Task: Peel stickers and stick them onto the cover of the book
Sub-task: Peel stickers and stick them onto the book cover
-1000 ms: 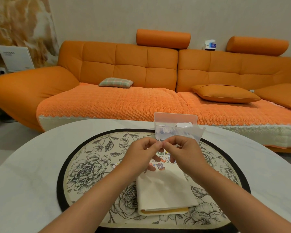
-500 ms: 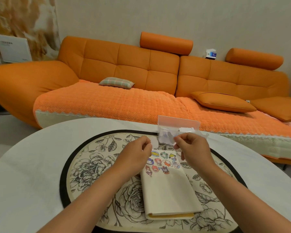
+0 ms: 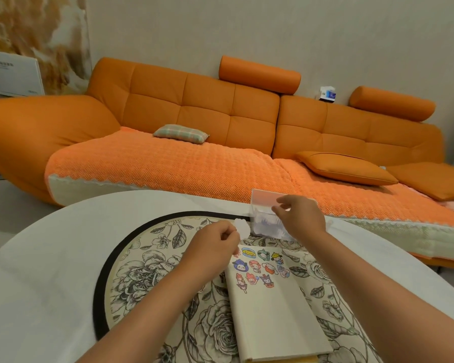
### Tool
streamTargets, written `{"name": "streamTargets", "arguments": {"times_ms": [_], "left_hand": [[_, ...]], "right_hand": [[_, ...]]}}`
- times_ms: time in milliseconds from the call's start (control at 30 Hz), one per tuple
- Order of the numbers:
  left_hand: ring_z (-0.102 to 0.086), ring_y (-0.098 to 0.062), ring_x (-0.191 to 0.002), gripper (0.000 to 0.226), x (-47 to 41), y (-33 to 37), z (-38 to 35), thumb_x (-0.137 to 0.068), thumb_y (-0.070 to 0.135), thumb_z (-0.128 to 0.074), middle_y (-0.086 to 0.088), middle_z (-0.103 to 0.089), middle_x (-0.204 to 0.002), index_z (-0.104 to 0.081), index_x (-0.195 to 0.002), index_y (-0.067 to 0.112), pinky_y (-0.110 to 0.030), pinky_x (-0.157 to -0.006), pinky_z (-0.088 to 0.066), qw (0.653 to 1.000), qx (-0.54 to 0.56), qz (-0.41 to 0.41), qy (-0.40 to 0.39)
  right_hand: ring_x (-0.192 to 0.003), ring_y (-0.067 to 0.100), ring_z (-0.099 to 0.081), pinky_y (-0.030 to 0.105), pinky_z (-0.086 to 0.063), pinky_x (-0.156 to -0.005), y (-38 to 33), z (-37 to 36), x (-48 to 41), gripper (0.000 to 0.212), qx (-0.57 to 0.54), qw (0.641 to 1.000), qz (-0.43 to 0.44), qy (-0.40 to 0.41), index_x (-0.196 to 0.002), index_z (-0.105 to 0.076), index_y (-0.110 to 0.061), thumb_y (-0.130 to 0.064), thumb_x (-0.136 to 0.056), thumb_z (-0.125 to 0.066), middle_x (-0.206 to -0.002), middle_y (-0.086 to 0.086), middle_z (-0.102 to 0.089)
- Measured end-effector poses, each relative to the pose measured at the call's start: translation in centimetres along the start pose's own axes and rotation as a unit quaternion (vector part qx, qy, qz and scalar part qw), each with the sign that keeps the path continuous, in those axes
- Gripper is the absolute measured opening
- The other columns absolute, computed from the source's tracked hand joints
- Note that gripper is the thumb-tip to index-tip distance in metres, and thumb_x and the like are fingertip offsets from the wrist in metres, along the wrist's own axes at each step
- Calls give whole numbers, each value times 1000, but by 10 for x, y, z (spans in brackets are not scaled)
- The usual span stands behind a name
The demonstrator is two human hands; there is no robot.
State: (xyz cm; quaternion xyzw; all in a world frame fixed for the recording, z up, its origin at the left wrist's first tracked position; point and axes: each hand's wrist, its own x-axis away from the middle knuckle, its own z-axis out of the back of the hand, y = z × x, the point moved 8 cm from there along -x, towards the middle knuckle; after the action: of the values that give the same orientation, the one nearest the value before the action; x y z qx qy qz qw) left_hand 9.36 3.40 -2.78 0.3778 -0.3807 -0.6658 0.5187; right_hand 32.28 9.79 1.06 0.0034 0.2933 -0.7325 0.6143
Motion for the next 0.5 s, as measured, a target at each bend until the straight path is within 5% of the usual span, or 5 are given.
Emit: {"name": "streamTargets", "arguments": {"times_ms": [133,200,400,500], "left_hand": [[-56,-9,-56,20,1,3,-3,-92,21,-54,10,-67,-63,-63,-74,21,-30,-64,-48,1000,13,7,-4],[-56,-7,-54,22,2,6,-7,-92,20,-54,8,-65,-63,-62,-71,21,-26,-60,-47,1000,10,10,-7],[-52,-11,-51,27,10,13,-21,-90,16,-51,6,-59,-58,-57,-64,16,-23,-54,-42,999,24,39,-19],[-51,-13,-50,26,13,17,-29,-88,14,-50,5,-58,-57,-58,-63,14,-19,-48,-38,998,33,50,-27]], "right_hand": [[-93,7,-63,27,-49,-71,-19,16,29,22,-43,996,72,5,-116,-71,-31,-34,-95,-66,-110,-15,-70],[-81,0,-57,29,-51,-75,-29,24,50,17,-62,992,114,-4,-111,-71,-31,-31,-95,-66,-108,-18,-68],[-74,-11,-54,9,-32,-62,-48,39,107,11,-68,971,226,-47,-99,-66,-34,-35,-89,-68,-99,-22,-61],[-75,-15,-52,11,-36,-59,-50,36,120,22,0,958,282,-45,-99,-65,-37,-45,-81,-75,-100,-22,-61]]}}
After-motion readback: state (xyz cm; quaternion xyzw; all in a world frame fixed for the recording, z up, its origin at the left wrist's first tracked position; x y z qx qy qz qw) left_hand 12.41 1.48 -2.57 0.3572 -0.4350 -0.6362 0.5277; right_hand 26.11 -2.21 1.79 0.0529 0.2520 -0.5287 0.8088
